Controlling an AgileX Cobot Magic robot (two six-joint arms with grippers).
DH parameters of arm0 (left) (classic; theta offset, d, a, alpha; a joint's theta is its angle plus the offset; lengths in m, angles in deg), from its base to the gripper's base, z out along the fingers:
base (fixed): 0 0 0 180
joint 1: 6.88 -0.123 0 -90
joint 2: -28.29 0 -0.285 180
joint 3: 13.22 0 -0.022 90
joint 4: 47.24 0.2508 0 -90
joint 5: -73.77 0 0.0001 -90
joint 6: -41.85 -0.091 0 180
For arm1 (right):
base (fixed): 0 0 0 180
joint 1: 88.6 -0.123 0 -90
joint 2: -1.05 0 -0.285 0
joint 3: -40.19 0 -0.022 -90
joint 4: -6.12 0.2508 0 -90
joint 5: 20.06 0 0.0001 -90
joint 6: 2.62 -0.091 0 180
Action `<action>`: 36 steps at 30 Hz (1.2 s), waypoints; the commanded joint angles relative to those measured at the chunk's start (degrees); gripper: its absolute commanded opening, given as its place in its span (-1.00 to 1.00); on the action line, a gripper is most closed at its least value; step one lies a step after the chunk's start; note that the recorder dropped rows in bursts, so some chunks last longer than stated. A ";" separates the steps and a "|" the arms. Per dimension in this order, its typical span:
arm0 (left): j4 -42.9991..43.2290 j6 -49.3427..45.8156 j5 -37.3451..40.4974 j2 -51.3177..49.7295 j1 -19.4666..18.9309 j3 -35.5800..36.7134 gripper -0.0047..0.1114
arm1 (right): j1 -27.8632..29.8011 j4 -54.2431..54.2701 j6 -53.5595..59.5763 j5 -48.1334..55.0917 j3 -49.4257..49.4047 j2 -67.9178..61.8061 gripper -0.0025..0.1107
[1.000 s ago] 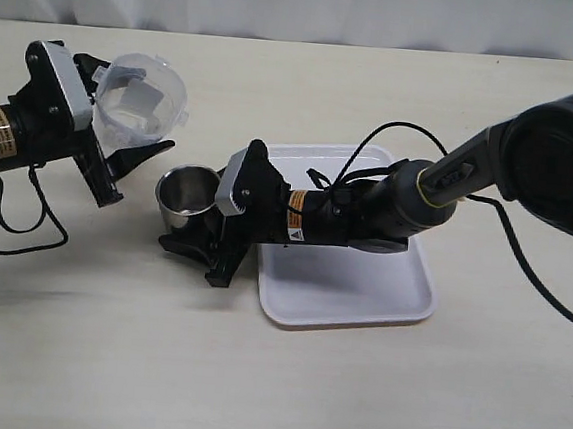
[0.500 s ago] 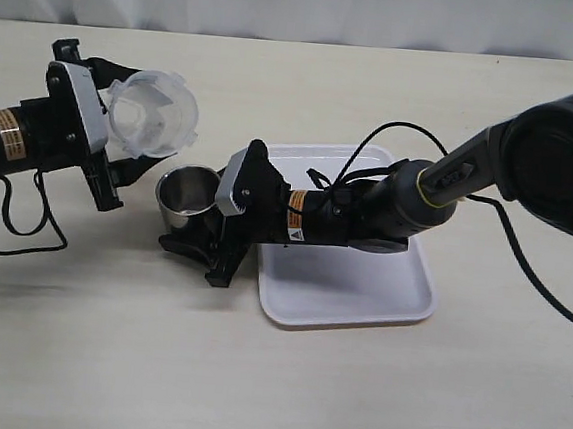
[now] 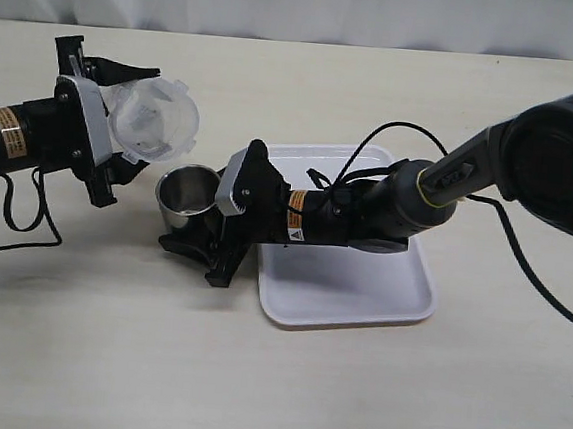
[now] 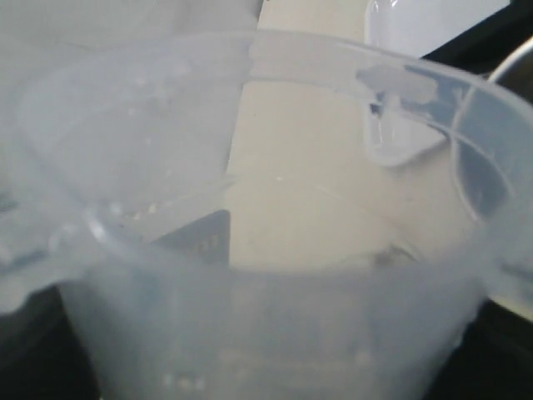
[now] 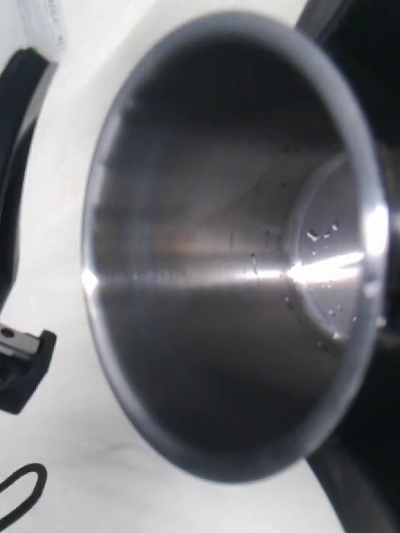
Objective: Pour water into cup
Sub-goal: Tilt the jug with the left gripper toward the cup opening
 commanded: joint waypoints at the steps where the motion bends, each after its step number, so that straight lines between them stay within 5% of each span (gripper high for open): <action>1: -1.61 -3.71 -2.77 0.36 0.11 -0.58 -0.92 | -0.03 -0.77 0.08 0.99 0.08 0.19 -0.88; 36: -1.28 -5.26 -4.89 0.36 0.19 -1.65 -0.92 | -0.03 -0.88 0.08 0.99 0.08 0.19 -0.88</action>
